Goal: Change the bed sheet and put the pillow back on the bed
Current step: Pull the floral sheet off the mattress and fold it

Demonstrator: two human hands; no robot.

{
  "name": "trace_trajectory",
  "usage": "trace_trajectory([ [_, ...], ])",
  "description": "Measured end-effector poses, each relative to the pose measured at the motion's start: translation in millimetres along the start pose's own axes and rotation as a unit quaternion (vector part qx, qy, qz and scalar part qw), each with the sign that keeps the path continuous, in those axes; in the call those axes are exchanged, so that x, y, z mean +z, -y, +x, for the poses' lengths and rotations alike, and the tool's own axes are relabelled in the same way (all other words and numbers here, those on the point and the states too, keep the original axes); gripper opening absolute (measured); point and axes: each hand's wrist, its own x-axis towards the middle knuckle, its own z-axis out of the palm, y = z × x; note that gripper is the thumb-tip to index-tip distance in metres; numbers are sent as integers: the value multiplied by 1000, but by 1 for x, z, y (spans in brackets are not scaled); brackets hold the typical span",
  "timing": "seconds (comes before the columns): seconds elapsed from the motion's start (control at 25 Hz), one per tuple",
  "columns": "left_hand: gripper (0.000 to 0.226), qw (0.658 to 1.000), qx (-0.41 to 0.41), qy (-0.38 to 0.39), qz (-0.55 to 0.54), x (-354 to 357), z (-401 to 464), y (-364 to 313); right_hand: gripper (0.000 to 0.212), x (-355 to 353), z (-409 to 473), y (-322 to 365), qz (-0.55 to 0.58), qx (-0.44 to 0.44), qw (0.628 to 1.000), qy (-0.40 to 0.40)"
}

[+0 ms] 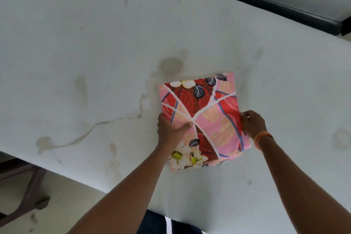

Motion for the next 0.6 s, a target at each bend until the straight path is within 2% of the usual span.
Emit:
trace_trajectory([
  [0.12,102,997,-44,3,-63,9,12,8,66,10,0,-7,86,43,995,14],
  [0.2,86,993,-58,27,-103,6,16,15,73,16,-11,-2,125,30,992,12],
  [0.28,65,987,-63,73,-130,-2,17,20,84,25,-20,-4,-1,-2,1000,12],
  [0.36,52,976,-70,124,-165,-8,18,24,79,34,-20,-4,-57,-14,998,-5],
  [0.48,46,963,-79,158,-204,-13,5,22,64,41,-16,0,115,53,991,40],
  [0.6,40,957,-113,139,-229,-21,-15,6,57,31,-21,0,206,104,965,122],
])
